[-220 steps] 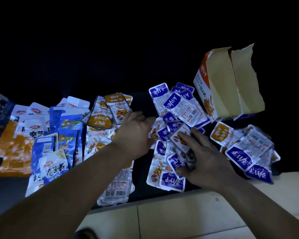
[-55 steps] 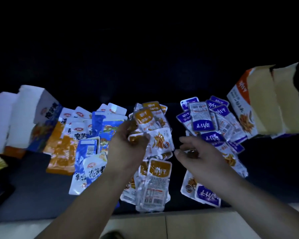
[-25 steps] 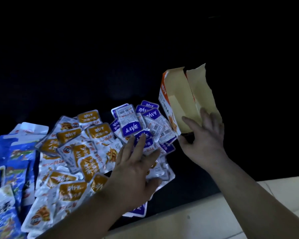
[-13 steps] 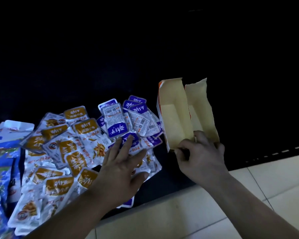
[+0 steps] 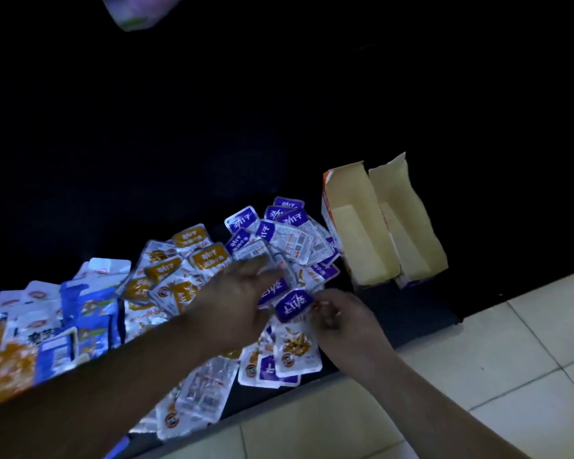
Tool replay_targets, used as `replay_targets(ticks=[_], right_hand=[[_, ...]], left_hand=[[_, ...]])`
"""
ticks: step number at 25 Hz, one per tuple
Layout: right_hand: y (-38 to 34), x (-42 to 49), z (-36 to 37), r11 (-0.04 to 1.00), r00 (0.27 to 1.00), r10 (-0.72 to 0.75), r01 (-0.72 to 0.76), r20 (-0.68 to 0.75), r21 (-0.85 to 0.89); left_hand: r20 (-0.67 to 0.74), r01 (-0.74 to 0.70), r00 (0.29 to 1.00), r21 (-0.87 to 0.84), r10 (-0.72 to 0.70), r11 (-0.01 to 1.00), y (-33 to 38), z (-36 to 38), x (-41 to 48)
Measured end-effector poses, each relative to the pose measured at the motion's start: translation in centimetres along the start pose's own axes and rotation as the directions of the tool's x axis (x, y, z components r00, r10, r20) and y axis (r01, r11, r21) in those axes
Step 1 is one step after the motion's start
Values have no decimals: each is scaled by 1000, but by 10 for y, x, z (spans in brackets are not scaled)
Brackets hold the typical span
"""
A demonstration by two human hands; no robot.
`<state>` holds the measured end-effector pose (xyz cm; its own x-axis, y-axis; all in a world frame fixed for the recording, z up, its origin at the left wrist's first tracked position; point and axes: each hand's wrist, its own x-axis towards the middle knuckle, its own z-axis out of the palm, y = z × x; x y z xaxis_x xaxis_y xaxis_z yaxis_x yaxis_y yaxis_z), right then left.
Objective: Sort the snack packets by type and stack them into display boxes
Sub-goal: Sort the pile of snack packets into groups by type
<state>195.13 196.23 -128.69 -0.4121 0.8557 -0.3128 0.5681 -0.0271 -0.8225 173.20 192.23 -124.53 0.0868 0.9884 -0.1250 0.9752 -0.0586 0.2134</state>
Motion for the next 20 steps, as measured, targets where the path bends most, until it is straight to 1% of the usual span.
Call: replay_targets(ticks=[1,2,3,4,7,8,10,12,14,16,17,18,19,20], right_hand=[[1,1,7,999,1000,24,-24,20,37],[4,2,13,999,1000,24,-25,15,46],[9,1,16,999,1000,6,-6,-7,35],[13,1,17,1000,1000,-14,14,-22,5],[20,-3,20,992,995,-101,99,-26,-81],[21,-5,20,989,993,-116,113,-22,-93],[20,-5,20,988,992,-121,118,-23,-100],[15,-4,21,988,991,-130,128,-23,-85],[3,-1,24,969,972,-217,204,-93,-137],[-12,4,19,939,925,-330,301,-190,-164],[-22,7,13,925,899,-378,356,-223,-132],[-34,10,8,911,885,-411,405,-219,-74],[-47,10,1,905,894,-414,425,-171,29],[-59,8,-5,904,918,-385,396,-97,159]], left_hand=[[112,74,991,-13,-72,997,-6,0,11],[217,121,970,-22,-114,992,-8,4,19],[252,122,961,-28,-111,992,-7,12,23],[225,98,970,-26,-89,995,-6,19,26],[13,11,1000,-21,-11,1000,-5,34,11],[-38,15,999,-74,-18,997,-8,38,4],[-114,2,993,-250,-31,968,-9,45,-11],[-181,-76,983,-296,22,952,-6,49,-23],[-319,-133,947,-299,32,945,-5,46,-29],[-463,-144,886,-351,-37,925,-2,28,-27],[-499,-136,859,-430,-110,892,0,15,-26],[-497,-121,843,-551,-208,826,4,1,-26],[-447,-108,843,-687,-301,718,11,-12,-28],[-373,-100,855,-800,-359,592,18,-24,-30]])
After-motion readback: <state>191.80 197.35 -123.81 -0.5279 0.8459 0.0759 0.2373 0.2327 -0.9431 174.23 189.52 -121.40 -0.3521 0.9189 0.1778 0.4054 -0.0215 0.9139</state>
